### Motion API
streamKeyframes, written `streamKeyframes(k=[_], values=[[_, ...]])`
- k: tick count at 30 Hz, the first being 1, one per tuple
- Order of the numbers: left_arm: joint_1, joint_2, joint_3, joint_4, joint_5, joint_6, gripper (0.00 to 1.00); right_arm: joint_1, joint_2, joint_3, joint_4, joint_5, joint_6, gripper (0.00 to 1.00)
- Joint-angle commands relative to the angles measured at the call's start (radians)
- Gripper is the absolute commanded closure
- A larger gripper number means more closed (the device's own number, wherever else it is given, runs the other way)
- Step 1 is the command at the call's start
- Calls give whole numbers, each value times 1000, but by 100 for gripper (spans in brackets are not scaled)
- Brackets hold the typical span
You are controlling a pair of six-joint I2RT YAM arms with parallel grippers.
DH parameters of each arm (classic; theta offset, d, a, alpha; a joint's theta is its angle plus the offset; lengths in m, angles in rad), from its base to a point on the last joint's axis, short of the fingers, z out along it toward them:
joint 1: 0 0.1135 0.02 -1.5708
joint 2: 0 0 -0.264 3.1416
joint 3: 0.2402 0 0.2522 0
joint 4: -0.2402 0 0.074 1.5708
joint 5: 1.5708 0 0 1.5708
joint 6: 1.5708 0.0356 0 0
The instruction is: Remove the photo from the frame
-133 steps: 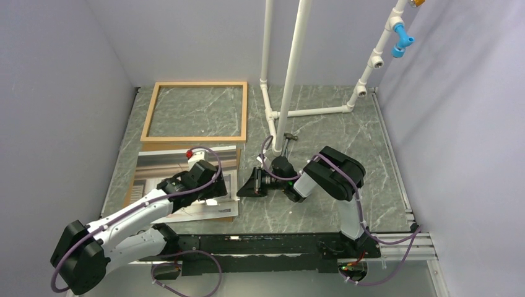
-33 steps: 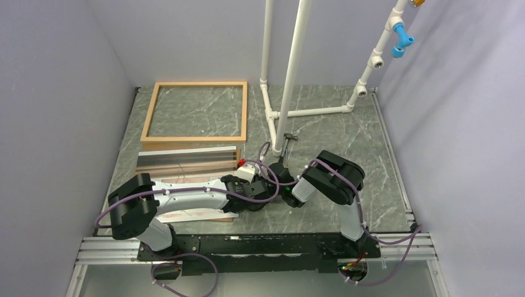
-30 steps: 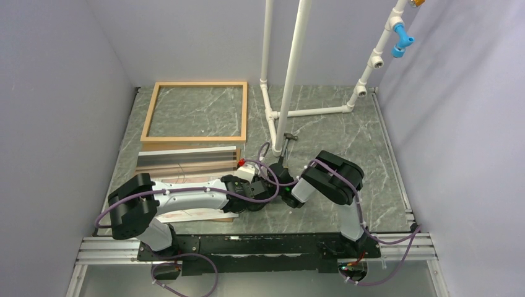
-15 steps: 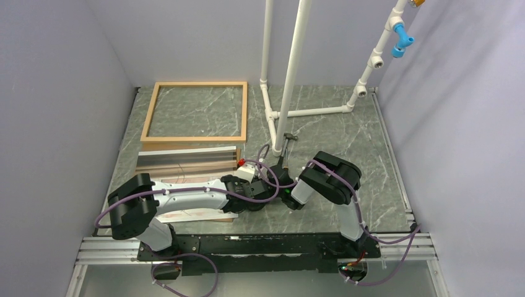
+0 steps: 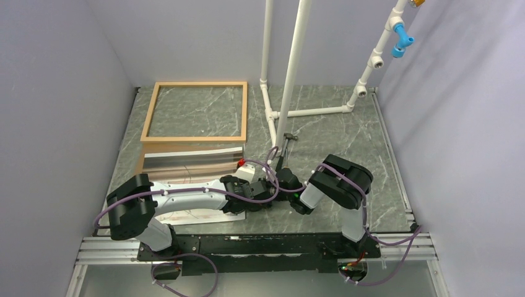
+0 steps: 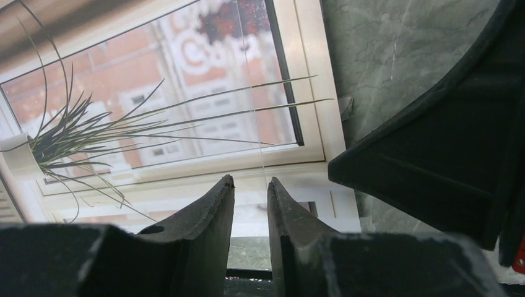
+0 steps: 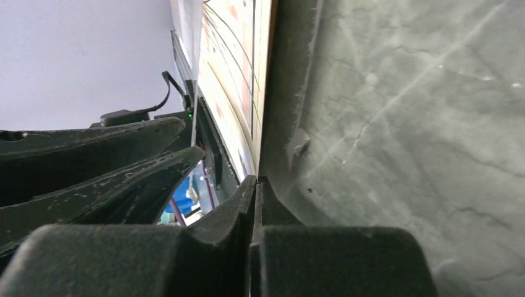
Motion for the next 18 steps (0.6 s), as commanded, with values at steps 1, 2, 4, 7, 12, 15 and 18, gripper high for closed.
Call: streamKeyframes(k=[1,2,4,7,12,15,18], values=[[-7,-29,3,-5,-36,-13,69,-6,59,-10,126,-7,31,90],[-7,-28,6,-7,-36,-13,69,-7,72,-7,138,-7,38,86],[-8,-29,5,-11,-38,-14,69,-6,92,8,134,-9,34,79],[-8,-32,4,-11,-41,-15,69,-7,104,24,136,-14,26,73],[-9,-31,8,-9,-41,-12,70,-5,134,53,162,-20,38,70],[-8,-27,12,-8,-39,-11,70,-5,152,66,189,-20,49,70],[-10,-27,11,-11,-38,-14,70,-4,154,77,172,-3,37,66]])
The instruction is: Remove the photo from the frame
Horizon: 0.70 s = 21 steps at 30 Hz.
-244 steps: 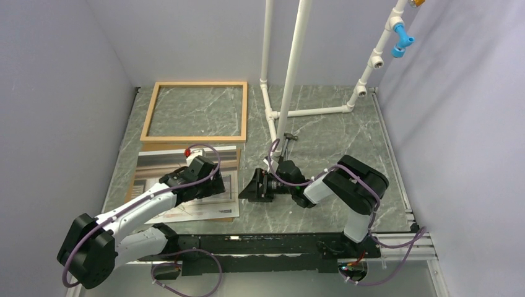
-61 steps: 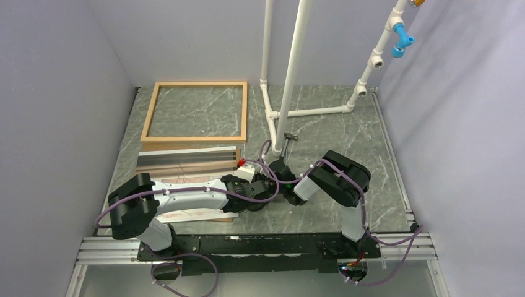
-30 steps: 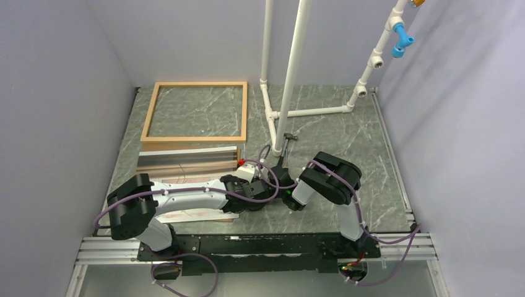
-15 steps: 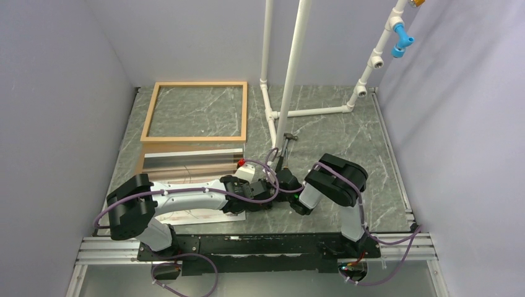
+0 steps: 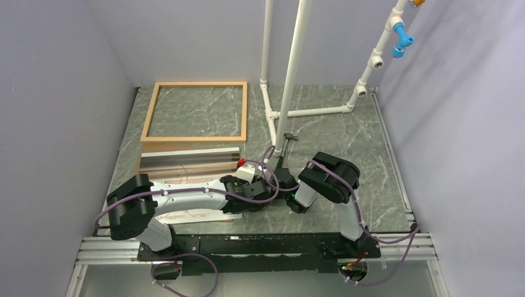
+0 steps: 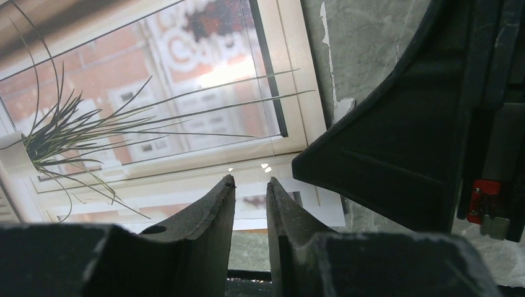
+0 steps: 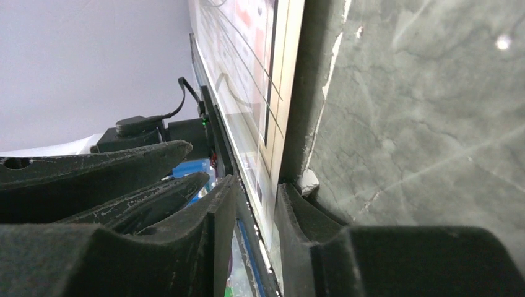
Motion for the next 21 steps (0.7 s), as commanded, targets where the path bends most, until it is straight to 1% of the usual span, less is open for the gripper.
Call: streamKeyframes(k=[1,3,6,9,12,15,18,21], values=[[-9,-27,10,-8,-30,-15,70,-1,19,26,23,34,-22,65],[-9,-30,8,-8,-30,-13,70,-3,2,18,-9,66,-37,65],[-9,-30,13,-19,-34,-16,70,-6,-40,17,-113,104,-92,65],[-9,-35,6,-10,-34,-14,71,-16,-26,7,-77,95,-66,65],[-11,-36,6,-12,-34,-16,71,-29,-38,8,-126,110,-89,64],[-12,-45,0,-4,-28,-19,70,-28,-22,39,-148,87,-102,64],[-1,-65,-18,28,-8,-16,65,-11,3,58,-134,85,-87,65],[60,-117,-54,78,43,5,59,3,26,63,-118,98,-69,70]])
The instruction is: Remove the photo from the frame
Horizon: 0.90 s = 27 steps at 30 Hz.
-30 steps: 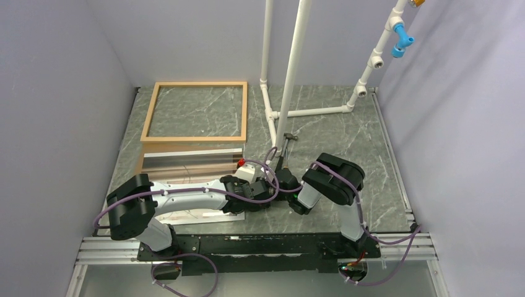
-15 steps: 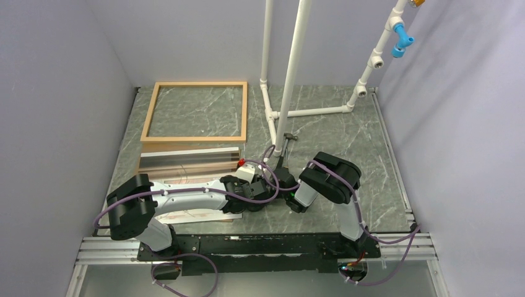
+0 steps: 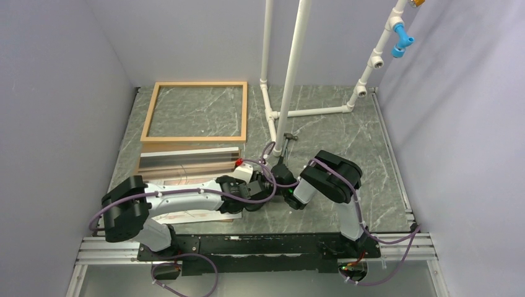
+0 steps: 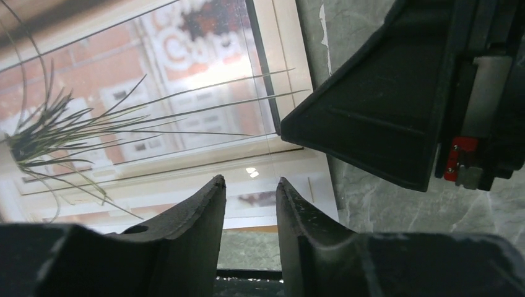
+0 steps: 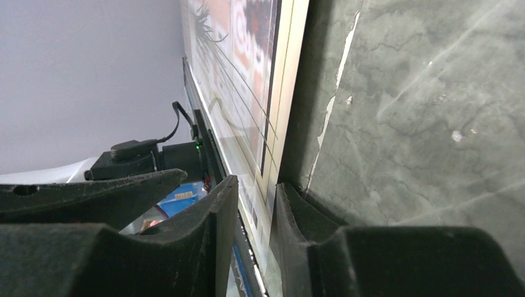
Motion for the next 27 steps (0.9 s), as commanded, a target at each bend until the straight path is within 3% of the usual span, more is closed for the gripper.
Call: streamKeyframes(k=[1,6,9,15,21,27], values=[[80,-115,-58,94,57,19,58,18,49,12,-29,48,-19,73],[278,-321,-254,338,276,81,45,24,53,13,-29,59,-20,89],[392,-402,-355,459,378,80,42,24,38,10,-22,54,-28,100],[492,-454,-426,506,377,47,41,21,-65,-49,22,33,-27,100],[573,-498,-518,596,419,17,43,6,-239,-100,-122,24,-92,100],[607,-509,-575,609,431,-7,43,-2,-265,-108,-203,10,-152,100]])
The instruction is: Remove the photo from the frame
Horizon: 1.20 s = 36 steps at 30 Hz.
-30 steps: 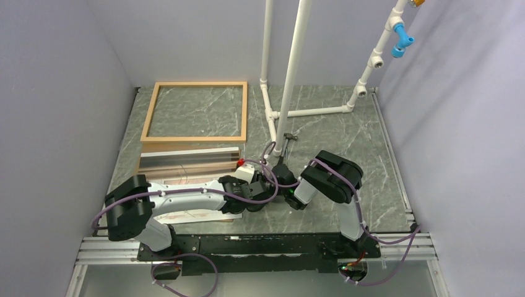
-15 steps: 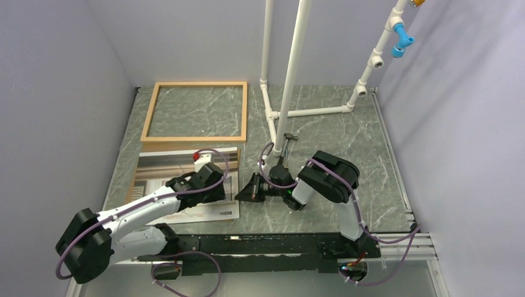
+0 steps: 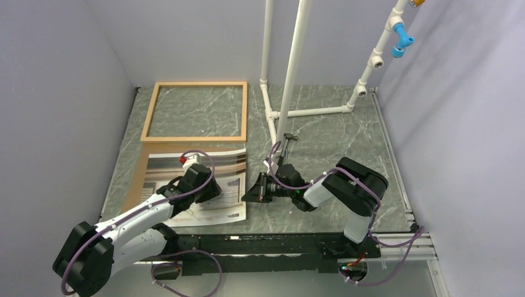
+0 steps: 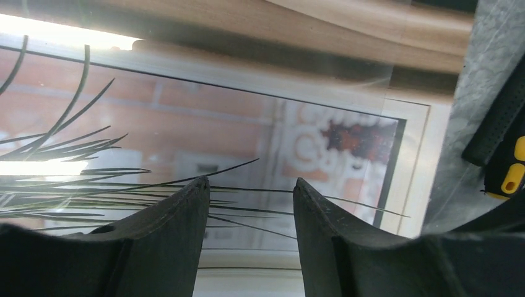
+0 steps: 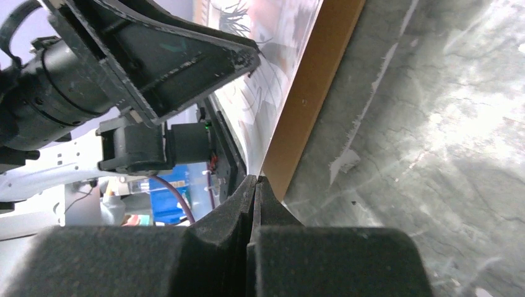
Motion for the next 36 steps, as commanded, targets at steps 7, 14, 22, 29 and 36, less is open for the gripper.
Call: streamKeyframes(k=[7,14,22,29,36], values=[[22,-24,-62,65,45,-12,43,-11,121,28,-2,-51,-71,88],[22,-40,-79,64,46,-9,44,-10,188,42,115,-61,-34,72],[-27,0,-5,58,45,70,35,-9,197,69,102,-37,-32,95],[-211,284,287,-199,-180,59,16,-9,202,60,119,-35,-29,100],[-267,451,397,-228,-225,52,11,-8,167,55,80,-28,-51,100]])
